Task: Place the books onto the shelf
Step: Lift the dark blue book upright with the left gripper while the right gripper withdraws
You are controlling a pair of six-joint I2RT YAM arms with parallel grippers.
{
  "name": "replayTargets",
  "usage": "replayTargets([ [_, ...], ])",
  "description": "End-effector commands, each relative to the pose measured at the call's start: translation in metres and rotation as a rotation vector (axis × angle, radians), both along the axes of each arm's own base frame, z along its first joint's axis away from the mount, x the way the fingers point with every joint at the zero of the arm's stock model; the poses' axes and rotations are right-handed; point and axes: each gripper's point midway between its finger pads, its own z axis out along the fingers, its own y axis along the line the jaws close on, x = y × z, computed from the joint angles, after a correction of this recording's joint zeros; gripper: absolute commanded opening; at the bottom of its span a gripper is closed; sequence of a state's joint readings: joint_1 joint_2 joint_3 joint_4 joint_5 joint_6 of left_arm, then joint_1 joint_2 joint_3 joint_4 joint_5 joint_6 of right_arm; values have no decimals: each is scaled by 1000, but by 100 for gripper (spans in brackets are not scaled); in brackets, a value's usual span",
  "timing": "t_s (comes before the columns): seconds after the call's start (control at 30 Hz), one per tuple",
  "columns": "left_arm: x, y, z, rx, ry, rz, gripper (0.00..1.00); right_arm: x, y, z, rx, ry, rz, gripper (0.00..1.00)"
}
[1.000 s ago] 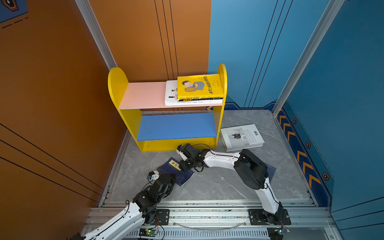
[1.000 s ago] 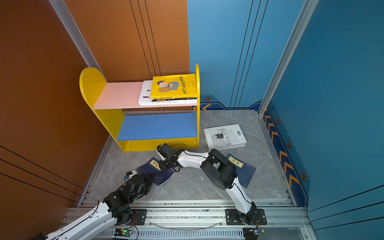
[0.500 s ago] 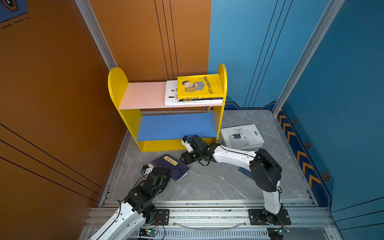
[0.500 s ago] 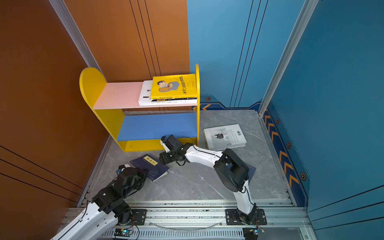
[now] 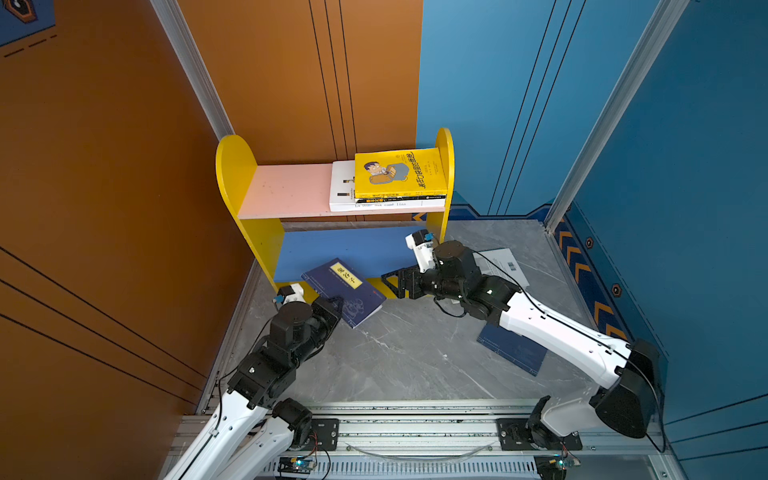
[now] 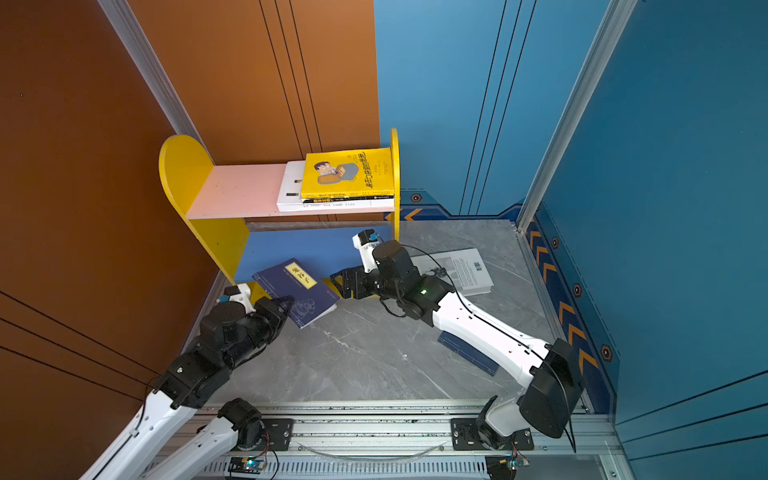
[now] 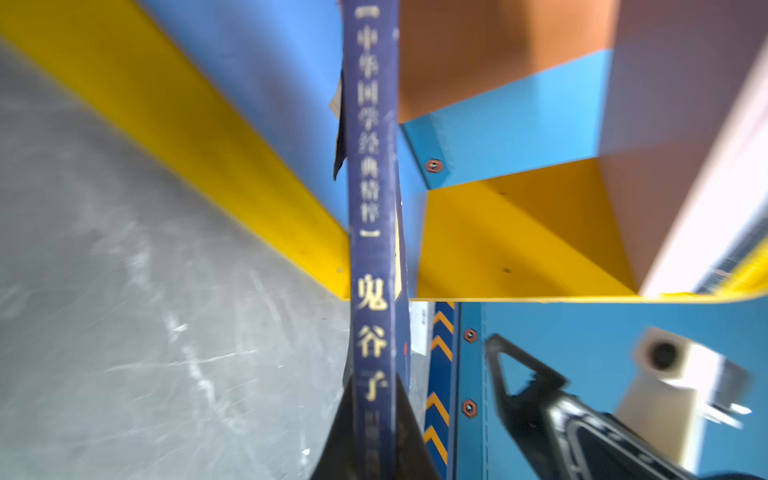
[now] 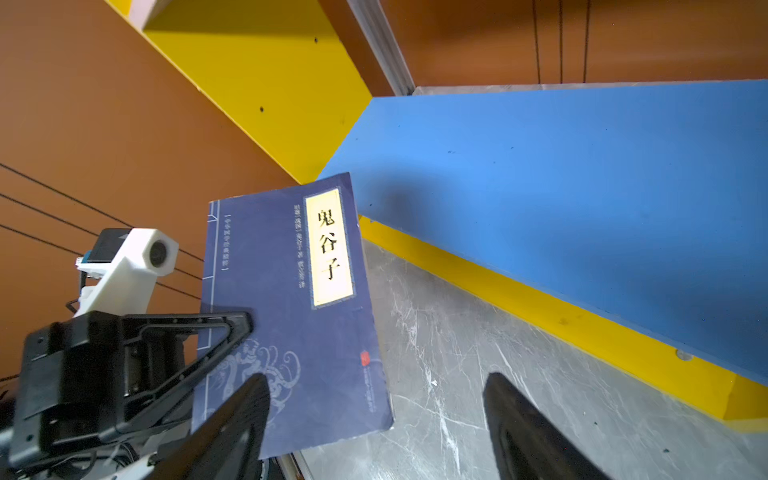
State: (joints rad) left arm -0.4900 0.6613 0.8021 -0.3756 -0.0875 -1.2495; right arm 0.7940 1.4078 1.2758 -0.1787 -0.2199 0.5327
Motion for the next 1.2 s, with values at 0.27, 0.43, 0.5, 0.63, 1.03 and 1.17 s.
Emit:
replayTargets([
  [0.27, -17, -69, 128, 28, -209, -455, 0, 7, -87, 103, 208, -145, -189, 95],
  [0.43, -28, -84, 138, -16, -207, -555, 0, 1, -120, 144, 262, -247, -245, 99],
  [0.5, -34, -88, 145, -28, -224, -590, 0, 0, -132, 157, 272, -283, -269, 100],
  [0.63, -44, -100, 173, -57, -306, -668, 0, 2, -144, 172, 290, -325, -295, 100],
  [1.03, -41, -152, 202, -99, -413, -841, 0, 10, -156, 172, 345, -309, -339, 100],
  [1.17, -37, -161, 188, -96, -384, -853, 0, 11, -166, 159, 361, -267, -372, 100],
])
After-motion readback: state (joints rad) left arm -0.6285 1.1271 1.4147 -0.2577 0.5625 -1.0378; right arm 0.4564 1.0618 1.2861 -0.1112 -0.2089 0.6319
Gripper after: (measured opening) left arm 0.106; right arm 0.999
